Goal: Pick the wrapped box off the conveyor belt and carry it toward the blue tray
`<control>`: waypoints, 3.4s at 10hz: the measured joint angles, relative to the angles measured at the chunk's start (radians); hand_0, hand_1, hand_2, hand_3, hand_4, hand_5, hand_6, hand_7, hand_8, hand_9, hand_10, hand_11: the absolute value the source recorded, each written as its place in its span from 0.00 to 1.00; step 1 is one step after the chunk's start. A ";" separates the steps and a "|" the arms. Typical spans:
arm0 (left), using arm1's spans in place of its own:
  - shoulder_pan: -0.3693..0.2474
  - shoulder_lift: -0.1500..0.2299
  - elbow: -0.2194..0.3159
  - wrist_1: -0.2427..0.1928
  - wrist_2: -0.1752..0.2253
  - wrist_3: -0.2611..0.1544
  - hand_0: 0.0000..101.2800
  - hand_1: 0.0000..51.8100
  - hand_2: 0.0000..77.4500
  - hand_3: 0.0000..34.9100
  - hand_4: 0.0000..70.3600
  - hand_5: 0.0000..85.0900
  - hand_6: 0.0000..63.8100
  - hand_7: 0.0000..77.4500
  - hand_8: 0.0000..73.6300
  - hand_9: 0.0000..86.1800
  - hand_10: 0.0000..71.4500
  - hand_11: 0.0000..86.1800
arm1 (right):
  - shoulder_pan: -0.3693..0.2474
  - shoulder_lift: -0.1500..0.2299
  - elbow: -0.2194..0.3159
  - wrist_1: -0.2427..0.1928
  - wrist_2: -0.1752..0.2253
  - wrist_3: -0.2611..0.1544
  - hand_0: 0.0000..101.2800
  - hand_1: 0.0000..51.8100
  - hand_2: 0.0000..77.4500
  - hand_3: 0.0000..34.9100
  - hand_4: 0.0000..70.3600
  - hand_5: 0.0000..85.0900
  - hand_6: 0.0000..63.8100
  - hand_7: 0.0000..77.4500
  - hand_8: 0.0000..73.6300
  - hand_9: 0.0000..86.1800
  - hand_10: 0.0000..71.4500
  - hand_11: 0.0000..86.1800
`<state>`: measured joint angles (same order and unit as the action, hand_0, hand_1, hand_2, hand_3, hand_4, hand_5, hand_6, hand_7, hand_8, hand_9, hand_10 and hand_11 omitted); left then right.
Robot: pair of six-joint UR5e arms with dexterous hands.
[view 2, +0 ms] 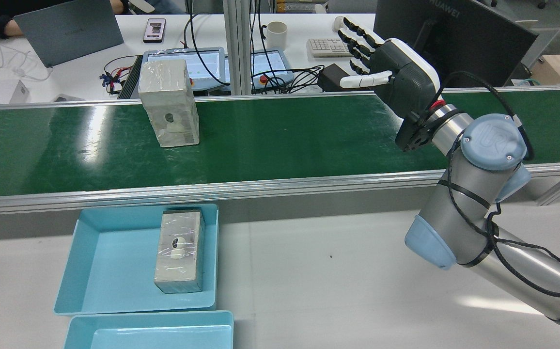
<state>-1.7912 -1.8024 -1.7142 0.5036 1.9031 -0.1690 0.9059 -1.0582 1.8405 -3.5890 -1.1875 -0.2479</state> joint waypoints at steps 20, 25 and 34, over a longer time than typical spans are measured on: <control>0.000 0.000 0.000 0.000 0.000 0.000 0.00 0.00 0.01 0.00 0.00 0.01 0.00 0.00 0.00 0.00 0.00 0.00 | -0.044 0.001 0.130 -0.097 0.020 0.045 0.45 0.26 0.18 0.48 0.04 0.12 0.00 0.01 0.00 0.02 0.00 0.01; 0.000 0.000 0.000 0.000 0.000 0.000 0.00 0.00 0.01 0.00 0.00 0.01 0.00 0.00 0.00 0.00 0.01 0.00 | 0.109 -0.062 0.049 0.057 -0.015 0.066 0.46 0.26 0.20 0.37 0.11 0.16 0.02 0.12 0.00 0.02 0.02 0.01; 0.000 0.000 0.000 0.000 0.000 0.000 0.00 0.00 0.01 0.00 0.00 0.01 0.00 0.00 0.00 0.00 0.00 0.00 | 0.033 -0.083 -0.024 0.081 -0.032 0.063 0.47 0.31 0.21 0.32 0.10 0.15 0.00 0.06 0.00 0.02 0.01 0.03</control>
<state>-1.7912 -1.8024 -1.7142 0.5036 1.9031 -0.1690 0.9388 -1.1414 1.8163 -3.5083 -1.2199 -0.1844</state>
